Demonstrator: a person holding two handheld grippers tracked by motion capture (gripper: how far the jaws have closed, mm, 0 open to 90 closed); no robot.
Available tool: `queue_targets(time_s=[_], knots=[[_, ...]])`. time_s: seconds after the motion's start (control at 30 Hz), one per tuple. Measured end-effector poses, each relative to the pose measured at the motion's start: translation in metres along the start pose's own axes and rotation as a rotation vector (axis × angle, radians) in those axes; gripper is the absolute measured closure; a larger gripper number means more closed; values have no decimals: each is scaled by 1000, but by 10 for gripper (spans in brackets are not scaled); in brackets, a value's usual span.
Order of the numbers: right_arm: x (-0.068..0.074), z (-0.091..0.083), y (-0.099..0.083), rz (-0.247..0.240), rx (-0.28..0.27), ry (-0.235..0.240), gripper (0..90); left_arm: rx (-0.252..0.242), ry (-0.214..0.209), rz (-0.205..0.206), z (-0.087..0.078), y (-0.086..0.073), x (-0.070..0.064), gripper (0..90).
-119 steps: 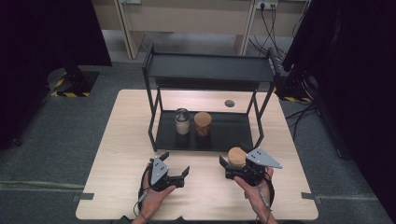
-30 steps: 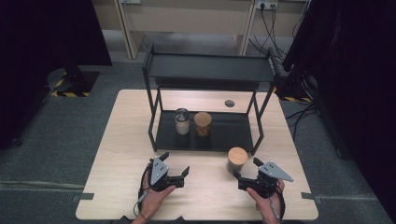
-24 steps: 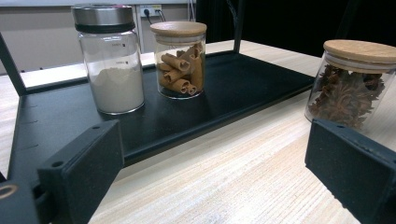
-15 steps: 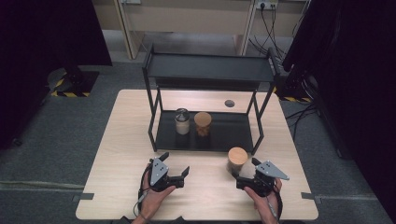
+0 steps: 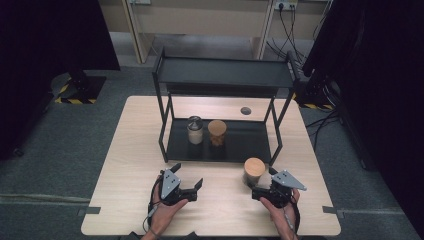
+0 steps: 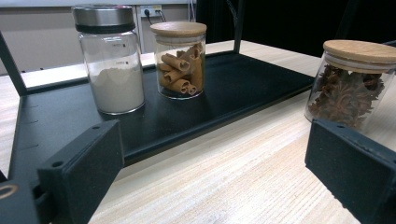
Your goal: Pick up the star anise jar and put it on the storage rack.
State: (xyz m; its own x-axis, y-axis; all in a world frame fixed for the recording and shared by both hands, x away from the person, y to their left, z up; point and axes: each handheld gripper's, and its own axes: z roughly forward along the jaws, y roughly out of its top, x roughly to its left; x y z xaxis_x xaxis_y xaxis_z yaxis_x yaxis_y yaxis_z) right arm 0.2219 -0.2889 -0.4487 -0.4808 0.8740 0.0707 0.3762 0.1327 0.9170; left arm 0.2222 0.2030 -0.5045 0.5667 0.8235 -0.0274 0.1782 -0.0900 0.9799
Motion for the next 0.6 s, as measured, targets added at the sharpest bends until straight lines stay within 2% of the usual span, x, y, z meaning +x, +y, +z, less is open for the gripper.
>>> queue_targets(time_s=[0.6], knots=[[-1,13,0,-13,7,-10,64,1,1,-1,0,0,0,40]])
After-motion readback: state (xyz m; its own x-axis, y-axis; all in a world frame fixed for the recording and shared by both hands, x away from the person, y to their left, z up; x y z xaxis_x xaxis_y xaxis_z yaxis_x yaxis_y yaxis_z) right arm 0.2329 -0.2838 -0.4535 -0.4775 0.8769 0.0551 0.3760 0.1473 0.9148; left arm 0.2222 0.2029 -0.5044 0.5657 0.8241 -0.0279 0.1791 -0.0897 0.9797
